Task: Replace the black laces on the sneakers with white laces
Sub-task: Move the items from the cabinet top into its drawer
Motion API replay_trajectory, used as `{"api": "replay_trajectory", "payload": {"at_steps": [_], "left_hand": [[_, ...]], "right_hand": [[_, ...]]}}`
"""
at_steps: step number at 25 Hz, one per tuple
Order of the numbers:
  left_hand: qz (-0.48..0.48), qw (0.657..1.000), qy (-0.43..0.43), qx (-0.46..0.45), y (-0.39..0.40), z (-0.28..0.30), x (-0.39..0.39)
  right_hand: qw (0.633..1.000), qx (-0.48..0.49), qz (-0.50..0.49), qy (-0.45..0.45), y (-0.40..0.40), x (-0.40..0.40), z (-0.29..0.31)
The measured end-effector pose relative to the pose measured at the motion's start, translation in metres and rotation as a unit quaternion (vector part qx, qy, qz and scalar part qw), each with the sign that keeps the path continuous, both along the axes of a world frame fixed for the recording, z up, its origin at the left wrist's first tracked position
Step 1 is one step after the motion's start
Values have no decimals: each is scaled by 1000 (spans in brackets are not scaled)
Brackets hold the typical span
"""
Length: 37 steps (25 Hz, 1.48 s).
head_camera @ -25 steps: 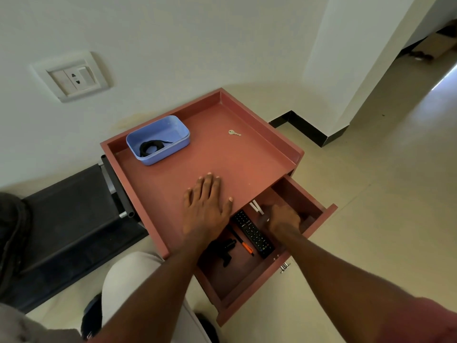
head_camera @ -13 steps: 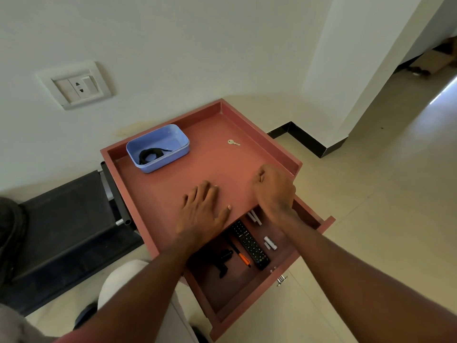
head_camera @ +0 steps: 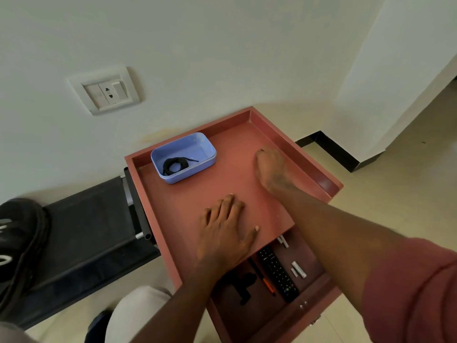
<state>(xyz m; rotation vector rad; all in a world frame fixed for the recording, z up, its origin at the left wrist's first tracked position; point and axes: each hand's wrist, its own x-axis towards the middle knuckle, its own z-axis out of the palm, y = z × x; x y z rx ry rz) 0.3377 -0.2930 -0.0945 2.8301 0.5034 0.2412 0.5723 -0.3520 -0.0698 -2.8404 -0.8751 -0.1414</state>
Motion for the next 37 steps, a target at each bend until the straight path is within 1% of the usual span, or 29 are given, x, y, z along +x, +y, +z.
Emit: {"api": "replay_trajectory", "payload": {"at_steps": [4, 7, 9, 11, 13, 15, 17, 18, 21, 22, 23, 25, 27, 31, 33, 35, 37], "left_hand": [[-5, 1000, -1, 4, 0, 1, -1], [-6, 1000, -1, 6, 1, 2, -1], [-9, 1000, 4, 5, 0, 4, -2], [-12, 1000, 5, 5, -1, 3, -3], [-15, 1000, 7, 8, -1, 2, -4], [-20, 1000, 15, 4, 1, 0, -4], [-27, 999, 26, -2, 2, -2, -5], [-33, 999, 33, -7, 2, -2, -7], [-52, 996, 64, -29, 4, -2, -10], [-58, 995, 70, -35, 5, -1, -11], [-62, 995, 73, -39, 6, 0, -11], [-65, 994, 77, -45, 7, 2, -12], [-68, 993, 86, -46, 7, 4, -13], [-70, 991, 105, -53, 8, 4, -14], [-68, 990, 114, -57, 6, 5, -16], [-60, 989, 122, -59, 3, 5, -20], [-54, 989, 128, -55, -2, 3, -24]], "right_hand": [[998, 33, -26, 46, -8, -19, -3], [983, 108, -77, 123, -24, -40, -5], [969, 147, -137, 147, -41, -62, -1], [952, 141, -232, 141, -55, -85, 4], [915, 149, -341, 157, -63, -105, 11], [877, 181, -405, 181, -67, -116, 15], [859, 208, -428, 191, -72, -121, 16], [843, 230, -445, 198, -75, -120, 12], [760, 336, -499, 246, -80, -122, 16], [745, 353, -500, 264, -82, -122, 14], [740, 360, -493, 280, -83, -122, 13], [741, 362, -478, 301, -87, -119, 6], [734, 376, -469, 316, -96, -116, -7], [755, 369, -433, 324, -120, -116, -13], [783, 330, -427, 309, -130, -123, -10], [830, 234, -408, 300, -141, -131, -17], [873, 114, -360, 308, -150, -140, -22]]}}
